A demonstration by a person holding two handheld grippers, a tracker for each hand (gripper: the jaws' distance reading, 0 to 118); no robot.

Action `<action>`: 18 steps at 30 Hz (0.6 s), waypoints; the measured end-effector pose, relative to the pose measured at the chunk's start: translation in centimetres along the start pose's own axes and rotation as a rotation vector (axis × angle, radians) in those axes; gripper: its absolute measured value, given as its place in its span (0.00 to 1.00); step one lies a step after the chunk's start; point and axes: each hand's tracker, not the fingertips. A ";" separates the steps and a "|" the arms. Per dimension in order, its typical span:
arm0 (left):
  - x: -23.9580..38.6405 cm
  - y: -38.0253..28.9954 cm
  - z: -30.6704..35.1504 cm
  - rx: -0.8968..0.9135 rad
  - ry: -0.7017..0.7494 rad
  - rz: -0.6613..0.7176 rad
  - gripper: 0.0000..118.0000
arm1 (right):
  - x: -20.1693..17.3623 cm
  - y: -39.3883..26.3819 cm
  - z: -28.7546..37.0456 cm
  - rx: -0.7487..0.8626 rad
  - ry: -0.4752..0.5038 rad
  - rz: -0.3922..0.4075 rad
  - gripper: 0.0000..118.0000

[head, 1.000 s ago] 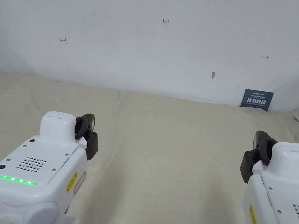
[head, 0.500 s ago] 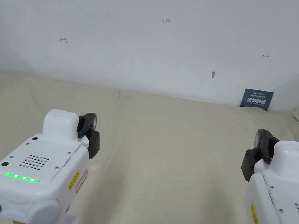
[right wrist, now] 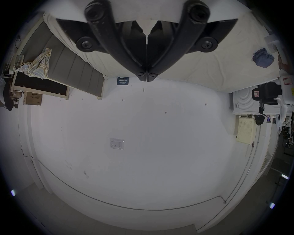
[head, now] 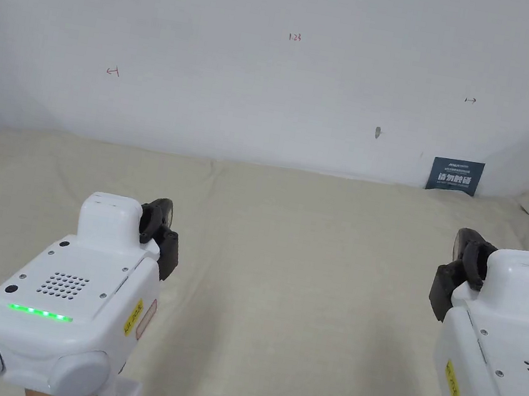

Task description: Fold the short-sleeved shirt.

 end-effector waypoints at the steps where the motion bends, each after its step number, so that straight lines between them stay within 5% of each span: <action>1: 0.0 0.0 0.0 0.001 0.000 0.000 0.00 | 0.0 0.0 0.0 0.001 0.001 -0.001 0.00; 15: -0.2 0.2 0.3 0.028 0.031 0.020 0.01 | -0.4 0.1 0.1 0.006 -0.003 0.016 0.01; 16: -0.2 0.2 0.4 0.038 0.044 0.015 0.08 | -0.4 0.1 0.2 0.005 -0.001 0.014 0.13; 18: -0.3 0.2 0.4 0.036 0.068 0.025 0.39 | -0.5 0.1 0.2 0.002 0.002 0.007 0.45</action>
